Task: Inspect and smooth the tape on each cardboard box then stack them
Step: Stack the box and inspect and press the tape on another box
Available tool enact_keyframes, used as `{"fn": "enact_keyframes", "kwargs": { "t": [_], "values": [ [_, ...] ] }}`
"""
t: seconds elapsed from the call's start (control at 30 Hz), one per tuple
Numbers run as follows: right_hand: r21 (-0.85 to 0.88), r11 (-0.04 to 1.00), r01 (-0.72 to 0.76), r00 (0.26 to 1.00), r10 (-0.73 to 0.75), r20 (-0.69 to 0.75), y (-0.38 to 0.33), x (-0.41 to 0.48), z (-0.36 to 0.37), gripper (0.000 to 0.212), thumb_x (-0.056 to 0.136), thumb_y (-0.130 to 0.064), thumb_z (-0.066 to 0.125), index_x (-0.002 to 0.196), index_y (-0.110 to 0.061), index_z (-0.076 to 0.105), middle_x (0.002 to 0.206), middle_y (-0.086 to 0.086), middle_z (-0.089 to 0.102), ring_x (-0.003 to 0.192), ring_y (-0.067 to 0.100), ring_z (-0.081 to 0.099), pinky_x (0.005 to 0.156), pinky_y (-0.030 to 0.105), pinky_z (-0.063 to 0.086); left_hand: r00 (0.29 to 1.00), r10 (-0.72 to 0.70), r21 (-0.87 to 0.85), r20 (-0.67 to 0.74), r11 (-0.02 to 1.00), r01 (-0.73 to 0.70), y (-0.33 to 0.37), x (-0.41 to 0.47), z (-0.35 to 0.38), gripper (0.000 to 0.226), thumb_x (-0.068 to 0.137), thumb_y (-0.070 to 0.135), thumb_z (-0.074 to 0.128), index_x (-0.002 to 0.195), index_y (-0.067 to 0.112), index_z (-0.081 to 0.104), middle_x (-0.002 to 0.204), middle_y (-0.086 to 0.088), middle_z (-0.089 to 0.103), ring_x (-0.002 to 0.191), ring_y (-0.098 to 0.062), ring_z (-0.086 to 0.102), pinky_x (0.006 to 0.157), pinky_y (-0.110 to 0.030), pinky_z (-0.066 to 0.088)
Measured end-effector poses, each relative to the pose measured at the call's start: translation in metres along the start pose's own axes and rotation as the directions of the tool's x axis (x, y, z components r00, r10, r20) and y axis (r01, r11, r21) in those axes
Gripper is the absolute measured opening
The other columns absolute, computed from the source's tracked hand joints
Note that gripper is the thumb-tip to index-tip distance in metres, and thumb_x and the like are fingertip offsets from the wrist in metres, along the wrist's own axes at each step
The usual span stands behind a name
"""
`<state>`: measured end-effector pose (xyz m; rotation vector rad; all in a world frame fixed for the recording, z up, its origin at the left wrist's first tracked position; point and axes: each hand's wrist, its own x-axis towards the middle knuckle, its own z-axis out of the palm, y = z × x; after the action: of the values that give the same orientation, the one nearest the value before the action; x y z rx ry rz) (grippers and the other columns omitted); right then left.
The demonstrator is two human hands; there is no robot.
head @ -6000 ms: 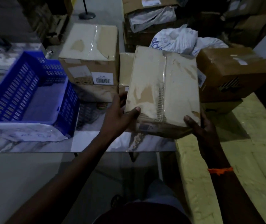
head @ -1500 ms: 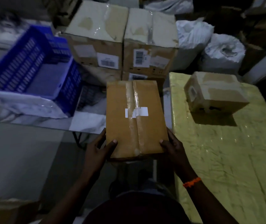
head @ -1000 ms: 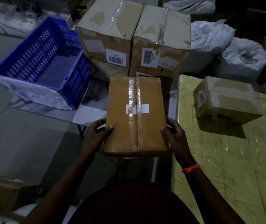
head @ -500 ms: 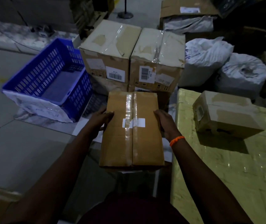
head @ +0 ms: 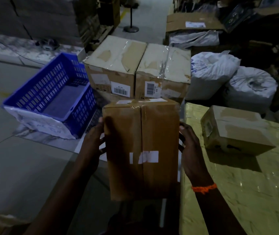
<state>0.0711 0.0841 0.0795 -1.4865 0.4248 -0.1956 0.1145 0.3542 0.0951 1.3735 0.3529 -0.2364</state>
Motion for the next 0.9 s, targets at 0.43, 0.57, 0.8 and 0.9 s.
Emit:
{"fn": "enact_keyframes", "kwargs": {
  "t": [0.43, 0.57, 0.8, 0.9],
  "values": [
    [-0.003, 1.0, 0.02, 0.997, -0.02, -0.081, 0.026, -0.002, -0.022, 0.024, 0.108, -0.032, 0.044, 0.109, -0.03, 0.068, 0.113, -0.006, 0.072, 0.116, 0.017, 0.067, 0.089, 0.04, 0.057, 0.99, -0.085, 0.026, 0.113, 0.996, 0.083, 0.0, -0.004, 0.012, 0.032, 0.088, 0.051, 0.072, 0.109, 0.032, 0.058, 0.121, 0.003, 0.065, 0.119, -0.022, 0.06, 0.097, -0.047, 0.051],
    [-0.066, 0.998, -0.011, 0.995, 0.005, -0.096, 0.044, -0.013, -0.031, 0.026, 0.112, -0.022, 0.04, 0.12, -0.018, 0.064, 0.107, -0.017, 0.072, 0.107, 0.002, 0.068, 0.075, 0.023, 0.057, 0.986, -0.072, 0.103, 0.15, 0.993, 0.057, -0.016, -0.01, 0.003, 0.083, 0.063, 0.068, 0.077, 0.129, 0.021, 0.061, 0.13, -0.004, 0.067, 0.121, -0.023, 0.064, 0.107, -0.057, 0.048],
    [-0.165, 0.985, 0.046, 0.999, -0.048, -0.013, 0.039, -0.008, -0.039, 0.024, 0.112, -0.017, 0.042, 0.12, -0.018, 0.065, 0.105, -0.026, 0.073, 0.107, 0.001, 0.068, 0.077, 0.017, 0.057, 0.976, -0.067, 0.148, 0.208, 0.988, 0.036, -0.01, -0.005, -0.002, 0.109, 0.045, 0.08, 0.083, 0.135, 0.022, 0.059, 0.127, -0.002, 0.069, 0.118, -0.02, 0.067, 0.101, -0.051, 0.053],
    [-0.101, 0.995, -0.016, 1.0, 0.015, -0.007, 0.021, 0.005, -0.038, 0.038, 0.105, -0.045, 0.048, 0.122, -0.018, 0.068, 0.115, -0.008, 0.076, 0.111, 0.01, 0.07, 0.089, 0.037, 0.058, 0.972, -0.055, 0.202, 0.229, 0.979, 0.008, 0.005, 0.003, 0.006, 0.088, 0.066, 0.079, 0.073, 0.135, 0.026, 0.058, 0.118, 0.009, 0.069, 0.113, -0.012, 0.066, 0.088, -0.037, 0.053]
  ]
}}
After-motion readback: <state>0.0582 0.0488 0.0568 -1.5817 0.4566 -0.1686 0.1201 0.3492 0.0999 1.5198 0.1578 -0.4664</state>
